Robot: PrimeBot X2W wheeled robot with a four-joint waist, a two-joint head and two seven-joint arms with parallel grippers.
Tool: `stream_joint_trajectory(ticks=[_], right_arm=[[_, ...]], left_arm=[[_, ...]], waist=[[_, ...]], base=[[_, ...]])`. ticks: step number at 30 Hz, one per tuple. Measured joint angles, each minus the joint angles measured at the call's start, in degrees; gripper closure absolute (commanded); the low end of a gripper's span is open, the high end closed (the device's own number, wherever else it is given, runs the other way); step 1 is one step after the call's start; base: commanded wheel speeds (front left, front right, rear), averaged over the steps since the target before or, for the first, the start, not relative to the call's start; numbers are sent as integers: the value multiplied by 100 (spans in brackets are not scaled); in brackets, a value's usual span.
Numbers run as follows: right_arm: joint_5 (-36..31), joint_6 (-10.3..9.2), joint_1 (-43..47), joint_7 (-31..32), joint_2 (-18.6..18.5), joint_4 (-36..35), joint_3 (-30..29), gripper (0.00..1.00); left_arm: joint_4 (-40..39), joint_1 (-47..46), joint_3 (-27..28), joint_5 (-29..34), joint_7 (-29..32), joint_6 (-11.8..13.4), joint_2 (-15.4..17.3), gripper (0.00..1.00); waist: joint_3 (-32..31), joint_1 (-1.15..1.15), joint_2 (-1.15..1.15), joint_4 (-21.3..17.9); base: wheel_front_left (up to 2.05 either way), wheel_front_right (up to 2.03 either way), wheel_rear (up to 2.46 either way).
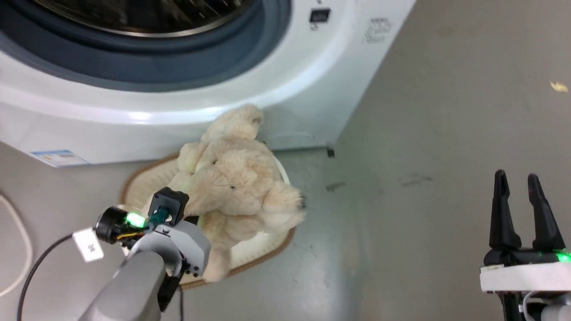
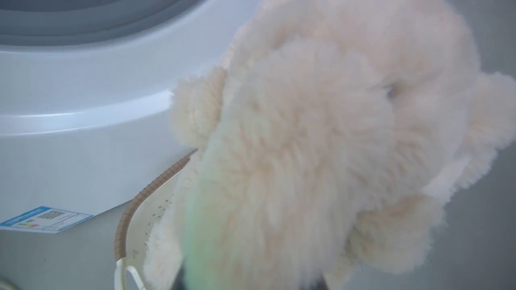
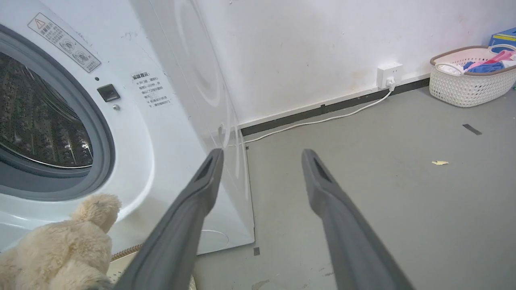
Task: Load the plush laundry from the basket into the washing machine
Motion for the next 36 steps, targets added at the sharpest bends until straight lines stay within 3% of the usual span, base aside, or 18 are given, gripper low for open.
stream_joint_trajectory(ticks=[1,9,18,26,36], right_arm=[[-29,0,71,0,0,1,-8,0],[-142,0,214,0,1,16,-25,0],[-141,0,232,0,1,-11,24,0],[21,0,140,0,1,-27,168,0],[419,0,-192,0,1,-93,420,0]], left_arm=[[-502,250,191,19,-19,81,14,100],[-2138,1036,981,213,-25,149,-40,100],[-3093,1111,1925,249,-25,18,-277,100],[-3011,-24,2452,146,79,-88,-57,100],[-2262,-2440,2909,-12,1234,-124,668,100]], waist=[[-158,0,0,95],[-563,0,0,362],[-421,1,0,326],[98,2,0,45],[1039,2,0,-485]], base=[[0,0,0],[0,0,0],[0,0,0],[0,0,0],[0,0,0]])
